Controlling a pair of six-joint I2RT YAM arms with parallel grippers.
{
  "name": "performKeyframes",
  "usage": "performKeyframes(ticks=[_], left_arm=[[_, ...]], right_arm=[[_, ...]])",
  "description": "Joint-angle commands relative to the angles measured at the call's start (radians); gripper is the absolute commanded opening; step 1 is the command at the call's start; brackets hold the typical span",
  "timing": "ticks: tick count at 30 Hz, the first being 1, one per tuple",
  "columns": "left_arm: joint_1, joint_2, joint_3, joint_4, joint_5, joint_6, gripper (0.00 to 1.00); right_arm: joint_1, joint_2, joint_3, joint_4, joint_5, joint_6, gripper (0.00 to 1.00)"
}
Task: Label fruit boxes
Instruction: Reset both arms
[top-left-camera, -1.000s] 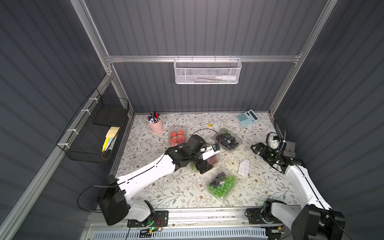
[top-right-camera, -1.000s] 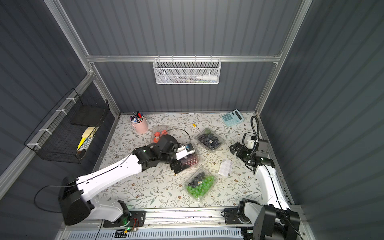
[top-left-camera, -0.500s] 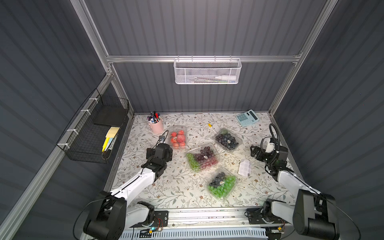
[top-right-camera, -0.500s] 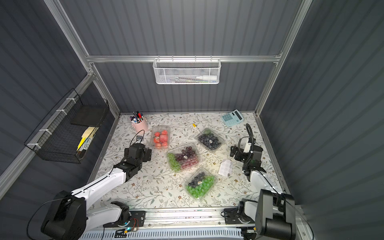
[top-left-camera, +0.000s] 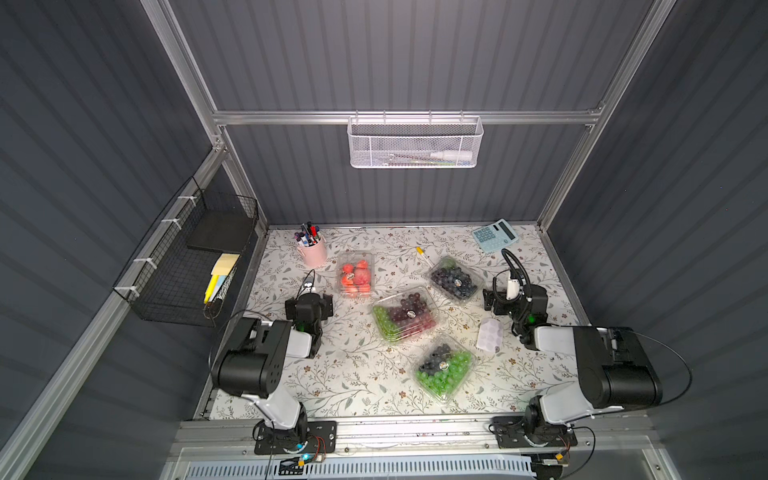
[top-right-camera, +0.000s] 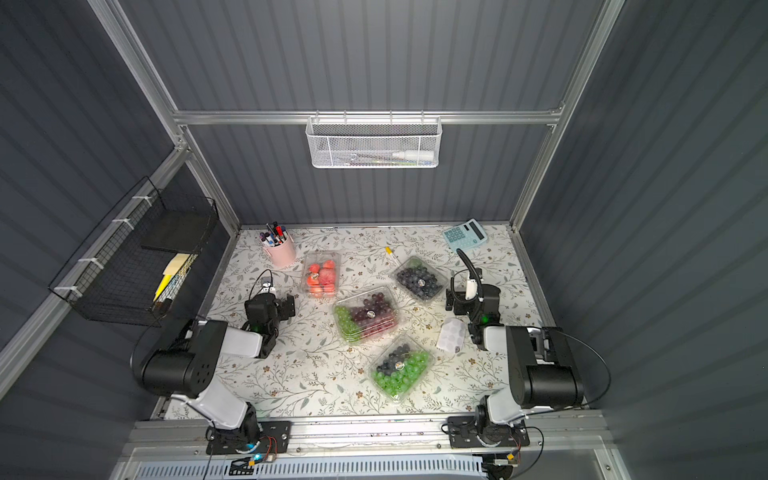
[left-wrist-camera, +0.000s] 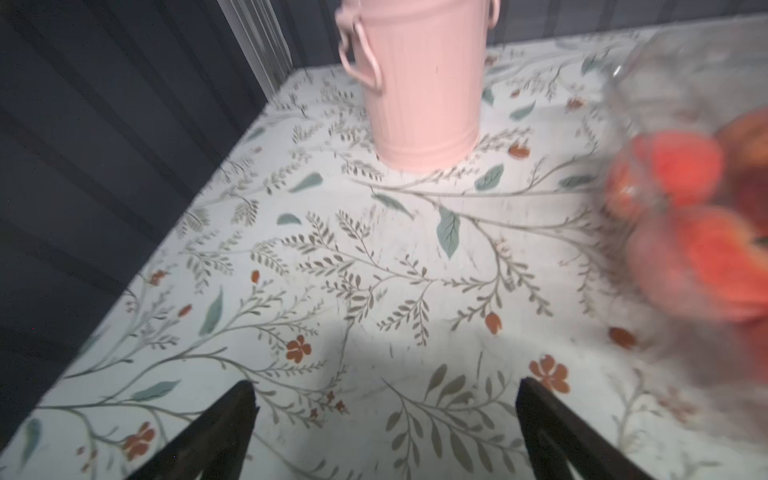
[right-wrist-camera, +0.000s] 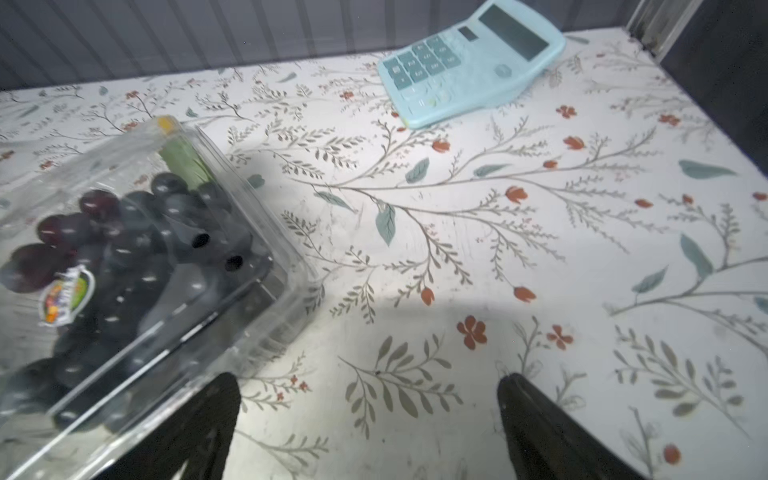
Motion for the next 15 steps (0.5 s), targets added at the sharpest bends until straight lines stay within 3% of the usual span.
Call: performKeyframes(ticks=[1, 3, 15], left_arm=[[0.034, 0.020, 0.026, 0.105, 0.060, -0.019, 1.00], [0.034, -0.001, 0.037, 0.033, 0.060, -0.033, 1.00], [0.034, 0.005, 0.031, 0.062, 0.055, -0.027, 1.00]], right_arm=[[-0.002, -0.041, 0.034, -0.021, 0.034, -0.012, 0.99], [-0.002, -0.054, 0.057, -0.088, 0.035, -0.008, 0.99], [0.000, -0.049, 0.055, -0.075, 0.058, 0.002, 0.99]])
